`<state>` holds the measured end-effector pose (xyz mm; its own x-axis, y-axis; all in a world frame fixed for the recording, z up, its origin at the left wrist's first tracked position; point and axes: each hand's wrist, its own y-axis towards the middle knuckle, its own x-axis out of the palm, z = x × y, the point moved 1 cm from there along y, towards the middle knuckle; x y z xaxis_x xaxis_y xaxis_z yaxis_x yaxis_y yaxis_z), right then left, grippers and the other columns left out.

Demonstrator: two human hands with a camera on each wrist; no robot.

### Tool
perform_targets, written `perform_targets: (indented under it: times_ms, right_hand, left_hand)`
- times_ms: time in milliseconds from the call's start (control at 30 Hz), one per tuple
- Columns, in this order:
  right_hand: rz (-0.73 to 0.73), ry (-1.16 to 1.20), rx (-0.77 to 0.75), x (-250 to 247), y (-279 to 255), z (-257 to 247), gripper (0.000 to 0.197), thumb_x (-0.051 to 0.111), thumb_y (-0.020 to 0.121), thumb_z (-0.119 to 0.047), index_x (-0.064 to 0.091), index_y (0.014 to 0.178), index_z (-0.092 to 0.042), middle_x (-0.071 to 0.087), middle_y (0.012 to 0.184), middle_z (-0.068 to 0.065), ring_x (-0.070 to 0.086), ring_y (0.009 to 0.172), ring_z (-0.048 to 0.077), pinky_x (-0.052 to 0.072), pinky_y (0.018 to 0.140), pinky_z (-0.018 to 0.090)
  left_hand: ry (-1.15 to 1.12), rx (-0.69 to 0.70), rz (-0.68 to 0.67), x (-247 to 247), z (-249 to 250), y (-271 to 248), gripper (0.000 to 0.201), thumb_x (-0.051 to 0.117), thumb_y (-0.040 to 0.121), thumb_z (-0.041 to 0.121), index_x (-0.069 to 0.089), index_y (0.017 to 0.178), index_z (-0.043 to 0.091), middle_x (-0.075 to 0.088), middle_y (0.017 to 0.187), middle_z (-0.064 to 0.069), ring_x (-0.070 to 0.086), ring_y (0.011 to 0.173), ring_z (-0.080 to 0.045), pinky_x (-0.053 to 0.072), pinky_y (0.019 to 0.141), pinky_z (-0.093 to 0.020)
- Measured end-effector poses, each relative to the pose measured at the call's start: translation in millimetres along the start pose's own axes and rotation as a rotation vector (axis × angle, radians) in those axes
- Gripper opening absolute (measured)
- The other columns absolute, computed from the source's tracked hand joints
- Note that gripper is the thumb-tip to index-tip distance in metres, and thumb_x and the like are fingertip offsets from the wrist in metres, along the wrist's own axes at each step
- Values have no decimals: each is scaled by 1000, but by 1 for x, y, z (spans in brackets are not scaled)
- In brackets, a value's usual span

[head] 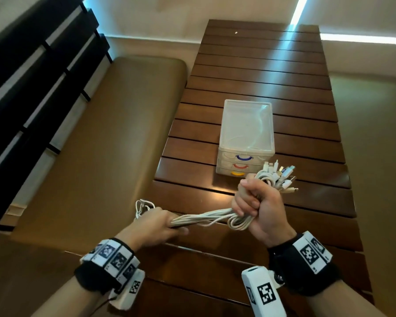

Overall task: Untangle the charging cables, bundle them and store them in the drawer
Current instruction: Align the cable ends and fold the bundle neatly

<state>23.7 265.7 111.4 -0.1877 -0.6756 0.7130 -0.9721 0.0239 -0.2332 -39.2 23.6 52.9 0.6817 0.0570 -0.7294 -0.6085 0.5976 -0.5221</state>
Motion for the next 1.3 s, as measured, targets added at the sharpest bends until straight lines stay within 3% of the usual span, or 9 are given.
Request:
perform_targets:
  times_ms: [167,400,700,867,1033,1100,1167,1233,1300]
  right_hand:
    - [35,-76,-5,4,14,5,37,69,74,-15,39,53,-17,29,41,-6,29,33,9,33,42,25]
    - [20,-129,23,2,15,12,36,65,77,-9,39,53,-16,29,41,-5,28,33,9,33,42,25]
    - [-16,-176,36,-7,-2,19,33,71,73,-18,43,54,-16,30,43,-3,30,34,10,37,42,24]
    - [50,-199,20,-17,-8,14,34,72,71,-20,42,55,-16,29,43,-3,30,34,10,37,43,24]
    - [79,-182,0,-17,-13,17,35,73,70,-20,41,55,-14,28,43,-3,29,34,10,35,43,25]
    - [71,-176,-20,-12,-13,15,34,69,75,-16,43,53,-16,29,42,-4,29,34,10,35,43,25]
    - [70,-152,-40,-9,-12,11,35,64,78,-10,42,52,-17,29,41,-5,30,34,9,34,43,25]
    - [75,-127,-43,-8,-12,7,35,66,75,-11,41,52,-16,29,41,-4,29,34,9,33,42,25]
    - [82,-102,-49,-12,-13,4,36,70,71,-15,40,52,-16,29,42,-4,29,34,9,33,42,26]
  left_hand:
    - [-54,-82,52,-25,-47,-2,45,66,84,62,62,64,22,58,55,7,49,49,-6,37,50,-26]
    - [162,-328,51,-33,-108,-15,24,60,95,44,72,84,25,69,75,7,65,70,-7,52,65,-26]
    - [-59,-413,-232,-15,-115,-15,34,72,79,60,71,87,27,70,78,7,62,68,-8,47,65,-26]
    - [47,-379,-195,-23,-97,-15,93,83,71,51,32,148,40,35,149,9,46,129,-16,45,104,-35]
    - [-128,63,4,-34,13,-16,101,77,74,59,15,153,45,19,159,20,24,146,-7,28,120,-34]
    - [-150,211,-17,-19,63,-9,104,78,73,59,15,155,43,19,156,26,15,145,-2,17,122,-28]
    - [-236,275,6,2,96,7,89,82,71,53,36,147,45,39,146,26,33,132,6,27,113,-19]
    - [-445,294,116,21,109,24,39,84,76,38,64,110,39,73,105,16,63,92,4,53,87,-29]
    - [-563,277,169,34,108,37,10,75,81,21,67,81,28,70,73,6,58,67,0,54,69,-40]
